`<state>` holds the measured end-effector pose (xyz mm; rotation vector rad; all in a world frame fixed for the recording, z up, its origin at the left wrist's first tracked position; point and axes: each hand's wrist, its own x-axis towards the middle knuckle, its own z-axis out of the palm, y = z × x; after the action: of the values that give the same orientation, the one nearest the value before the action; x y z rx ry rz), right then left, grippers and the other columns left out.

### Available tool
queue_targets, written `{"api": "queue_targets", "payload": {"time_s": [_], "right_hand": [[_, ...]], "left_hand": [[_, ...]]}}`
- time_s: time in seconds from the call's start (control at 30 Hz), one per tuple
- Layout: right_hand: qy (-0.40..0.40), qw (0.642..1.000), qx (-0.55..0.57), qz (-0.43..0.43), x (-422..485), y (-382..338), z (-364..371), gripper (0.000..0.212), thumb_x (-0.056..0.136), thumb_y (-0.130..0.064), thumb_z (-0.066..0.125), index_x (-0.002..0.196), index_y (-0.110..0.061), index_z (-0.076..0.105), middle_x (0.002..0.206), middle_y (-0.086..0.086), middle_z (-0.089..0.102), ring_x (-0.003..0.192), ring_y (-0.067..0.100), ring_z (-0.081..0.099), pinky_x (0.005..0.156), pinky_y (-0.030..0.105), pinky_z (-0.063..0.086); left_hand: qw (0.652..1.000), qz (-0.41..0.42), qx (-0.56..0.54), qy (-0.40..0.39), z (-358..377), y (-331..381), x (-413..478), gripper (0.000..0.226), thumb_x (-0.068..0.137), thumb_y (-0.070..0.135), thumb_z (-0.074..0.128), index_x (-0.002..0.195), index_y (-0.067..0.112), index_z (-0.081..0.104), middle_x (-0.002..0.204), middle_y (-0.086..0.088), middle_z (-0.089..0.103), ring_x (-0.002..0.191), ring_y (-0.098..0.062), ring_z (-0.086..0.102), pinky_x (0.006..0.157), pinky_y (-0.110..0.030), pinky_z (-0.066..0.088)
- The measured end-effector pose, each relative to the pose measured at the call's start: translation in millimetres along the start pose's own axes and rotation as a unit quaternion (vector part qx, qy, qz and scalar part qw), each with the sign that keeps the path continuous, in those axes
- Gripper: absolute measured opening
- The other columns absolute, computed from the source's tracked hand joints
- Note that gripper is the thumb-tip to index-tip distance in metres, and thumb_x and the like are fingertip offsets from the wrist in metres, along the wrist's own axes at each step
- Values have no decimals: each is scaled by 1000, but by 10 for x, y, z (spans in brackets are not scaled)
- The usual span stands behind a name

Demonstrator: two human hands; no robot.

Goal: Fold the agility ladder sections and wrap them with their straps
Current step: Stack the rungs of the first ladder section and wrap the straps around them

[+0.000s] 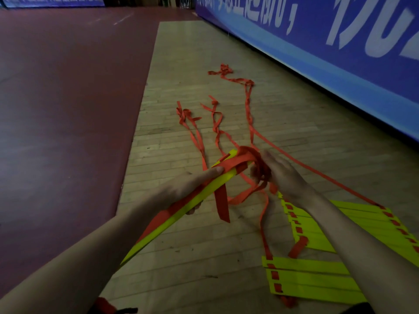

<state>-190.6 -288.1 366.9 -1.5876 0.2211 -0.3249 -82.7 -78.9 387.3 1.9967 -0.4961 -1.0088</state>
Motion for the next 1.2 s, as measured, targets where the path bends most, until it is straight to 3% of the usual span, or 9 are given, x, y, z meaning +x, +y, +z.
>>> {"api": "queue_targets", "payload": {"time_s": [0.13, 0.27, 0.37, 0.5, 0.63, 0.77, 0.9, 1.07, 1.2], "right_hand": [[0, 996, -62, -57, -12, -25, -67, 30, 78, -27, 72, 102, -27, 54, 84, -2, 61, 69, 5, 57, 64, 19, 46], [-18, 995, -66, -70, -5, -52, -182, 27, 76, -3, 70, 94, -19, 57, 87, -3, 62, 81, 0, 59, 77, 16, 47], [-71, 997, -12, 3, 10, -41, -329, 26, 64, -15, 74, 87, -13, 62, 79, -6, 68, 76, 3, 62, 78, 18, 48], [-2, 993, -119, -26, 84, 65, -391, 13, 82, -8, 66, 80, -17, 57, 74, -7, 69, 76, 2, 61, 80, 23, 44], [-16, 995, -95, -6, 47, 22, -297, 11, 83, -10, 66, 91, -13, 59, 84, -2, 67, 75, -2, 62, 72, 16, 48], [-73, 957, -280, 17, -3, 64, -278, 10, 85, -26, 68, 81, -16, 68, 71, -7, 59, 64, -2, 52, 64, 23, 41], [20, 908, -409, -92, 2, 34, -305, 15, 84, -27, 71, 79, -12, 71, 80, 1, 63, 78, 9, 56, 75, 31, 42], [37, 992, -118, 6, -34, -107, -128, 25, 95, -20, 56, 84, 0, 65, 66, 7, 63, 52, 4, 56, 54, 19, 45], [41, 990, 15, 136, -5, -35, -113, 20, 99, -16, 47, 99, -3, 62, 64, 7, 56, 41, 6, 53, 37, 18, 43]], "left_hand": [[999, 1, 27, 30, 44, 36, 22, 80, 68, 80, 56, 75, 1, 66, 63, -19, 62, 51, -27, 60, 55, -32, 53], [997, -5, 67, 43, 70, 44, 10, 74, 69, 78, 58, 64, 4, 63, 57, -15, 61, 48, -26, 59, 53, -31, 53], [993, -8, 107, 54, 59, 40, 3, 74, 69, 79, 57, 64, 5, 61, 56, -15, 62, 46, -24, 59, 53, -30, 53], [988, -18, 146, 57, 63, 20, 16, 76, 67, 80, 56, 69, 5, 62, 56, -14, 62, 45, -24, 59, 52, -29, 52], [985, -18, 165, 58, 84, 6, 47, 78, 65, 82, 56, 71, 4, 63, 54, -12, 63, 45, -23, 60, 52, -29, 53], [980, -10, 190, 61, 106, -18, 58, 83, 63, 86, 53, 73, 4, 66, 54, -10, 66, 46, -22, 63, 57, -32, 57], [968, -2, 238, 82, 106, -47, 92, 85, 64, 89, 47, 75, 7, 69, 55, -6, 68, 47, -18, 66, 59, -30, 57], [948, 7, 292, 129, 102, -59, 111, 85, 65, 90, 41, 73, 10, 70, 58, -5, 69, 47, -15, 66, 53, -25, 51], [942, 14, 306, 137, 98, -90, 125, 85, 65, 90, 41, 68, 10, 69, 53, -4, 67, 44, -13, 65, 47, -23, 48]]}}
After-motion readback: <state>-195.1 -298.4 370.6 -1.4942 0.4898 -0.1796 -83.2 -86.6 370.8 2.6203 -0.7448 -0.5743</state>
